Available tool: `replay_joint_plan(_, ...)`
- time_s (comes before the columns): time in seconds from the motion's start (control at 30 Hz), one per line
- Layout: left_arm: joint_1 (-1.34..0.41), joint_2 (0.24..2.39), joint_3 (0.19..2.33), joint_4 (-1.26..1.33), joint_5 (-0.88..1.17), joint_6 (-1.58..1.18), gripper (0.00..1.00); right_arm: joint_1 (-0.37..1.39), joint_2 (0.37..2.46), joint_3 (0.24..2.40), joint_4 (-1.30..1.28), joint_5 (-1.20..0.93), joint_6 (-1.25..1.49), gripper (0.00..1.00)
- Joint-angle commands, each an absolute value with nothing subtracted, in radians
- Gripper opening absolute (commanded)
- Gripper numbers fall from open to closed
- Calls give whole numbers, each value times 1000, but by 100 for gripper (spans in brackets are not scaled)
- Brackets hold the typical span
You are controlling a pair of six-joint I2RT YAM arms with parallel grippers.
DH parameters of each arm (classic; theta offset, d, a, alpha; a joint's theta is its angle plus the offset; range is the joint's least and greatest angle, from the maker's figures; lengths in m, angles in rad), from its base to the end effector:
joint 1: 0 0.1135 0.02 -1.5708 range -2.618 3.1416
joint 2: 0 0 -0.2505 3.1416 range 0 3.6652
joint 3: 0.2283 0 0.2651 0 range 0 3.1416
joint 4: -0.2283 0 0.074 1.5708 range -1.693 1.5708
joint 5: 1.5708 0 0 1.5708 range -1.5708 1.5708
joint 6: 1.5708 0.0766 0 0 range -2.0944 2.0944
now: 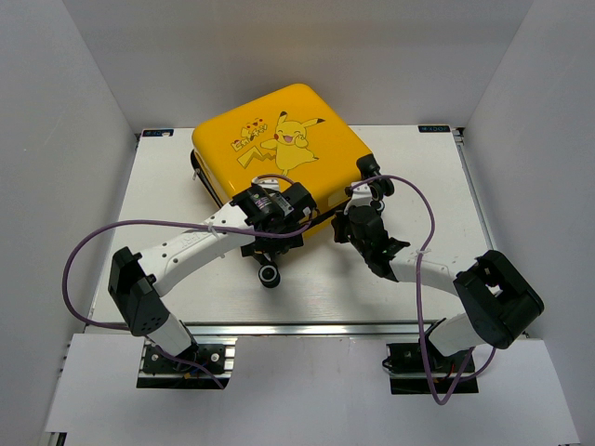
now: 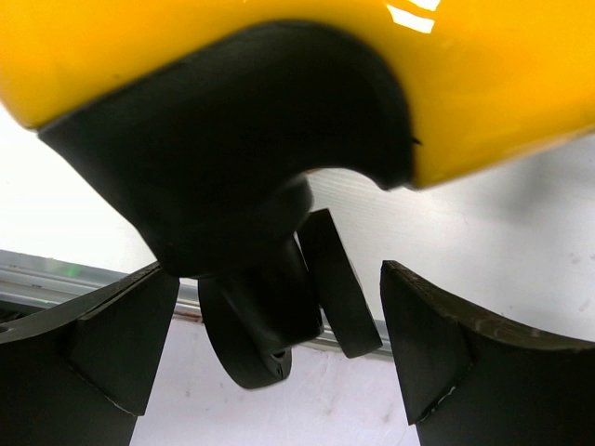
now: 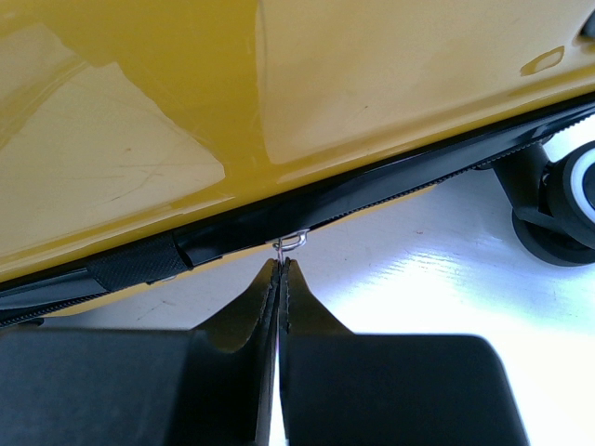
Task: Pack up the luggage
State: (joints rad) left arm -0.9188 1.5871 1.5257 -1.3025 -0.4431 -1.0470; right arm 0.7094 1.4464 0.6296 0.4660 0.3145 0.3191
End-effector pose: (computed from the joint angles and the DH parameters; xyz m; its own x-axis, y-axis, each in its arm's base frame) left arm 0.2172 -0.2304 0.2679 -0.8726 -0.1462 -0.4661 -0.1818 0.9828 0.0320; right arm 0.2790 0.2083 0.1644 -0.3728 0.0732 -0.9250 -0.2971 0.9350 0.1937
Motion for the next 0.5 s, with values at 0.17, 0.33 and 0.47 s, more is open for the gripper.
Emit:
replay_joint_plan(0.17,-911,1625,1484,-1330,-517,-1120,7,678,1456,611,525,390,354,0)
replay_joint_plan(0.33,-902,1565,1433,-1391,-594,-1195,0,562,1470,598,509,408,410,0)
replay_joint_plan(0.47,-882,1493,1393,-1413,-632,-1235,0,438,1453,575,522,410,420,0)
